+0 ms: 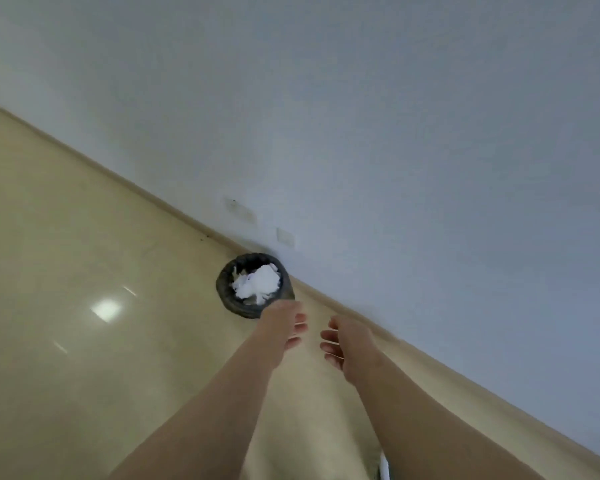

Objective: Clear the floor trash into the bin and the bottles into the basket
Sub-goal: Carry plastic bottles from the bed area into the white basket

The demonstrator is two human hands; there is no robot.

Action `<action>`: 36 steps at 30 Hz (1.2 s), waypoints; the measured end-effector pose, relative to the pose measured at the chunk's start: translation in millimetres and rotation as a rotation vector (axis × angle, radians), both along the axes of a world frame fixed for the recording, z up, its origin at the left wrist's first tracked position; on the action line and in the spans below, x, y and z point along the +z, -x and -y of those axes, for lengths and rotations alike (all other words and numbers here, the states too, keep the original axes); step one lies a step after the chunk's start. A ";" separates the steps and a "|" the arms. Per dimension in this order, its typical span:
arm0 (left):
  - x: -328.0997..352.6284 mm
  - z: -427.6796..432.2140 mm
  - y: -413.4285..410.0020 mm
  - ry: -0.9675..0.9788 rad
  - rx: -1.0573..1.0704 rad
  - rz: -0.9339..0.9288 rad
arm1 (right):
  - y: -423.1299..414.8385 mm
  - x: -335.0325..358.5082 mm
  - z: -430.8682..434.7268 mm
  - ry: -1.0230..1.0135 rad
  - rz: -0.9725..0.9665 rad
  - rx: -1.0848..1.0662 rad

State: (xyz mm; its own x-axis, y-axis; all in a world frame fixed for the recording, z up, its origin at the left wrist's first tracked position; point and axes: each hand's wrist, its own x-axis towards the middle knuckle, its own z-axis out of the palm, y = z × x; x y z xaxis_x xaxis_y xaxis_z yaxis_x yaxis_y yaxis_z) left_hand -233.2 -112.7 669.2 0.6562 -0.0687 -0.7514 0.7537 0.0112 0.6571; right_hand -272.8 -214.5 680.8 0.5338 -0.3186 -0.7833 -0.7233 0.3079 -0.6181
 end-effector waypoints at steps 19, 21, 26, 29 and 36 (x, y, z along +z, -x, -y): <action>2.1 -542.3 15.2 -0.130 1.021 -0.021 | -96.4 -15.4 -547.7 -0.054 -0.061 1.016; 0.7 -582.1 22.4 -0.126 1.109 -0.032 | -97.9 -20.0 -596.7 -0.069 -0.063 1.114; -6.1 -678.4 21.8 -0.139 1.338 -0.038 | -114.3 -23.6 -712.6 -0.092 -0.078 1.306; -0.3 -718.9 23.9 -0.113 1.407 -0.074 | -127.4 -25.5 -772.0 -0.067 -0.085 1.372; 14.2 -834.8 65.4 -0.138 1.706 -0.063 | -90.7 -19.0 -929.9 -0.085 -0.049 1.681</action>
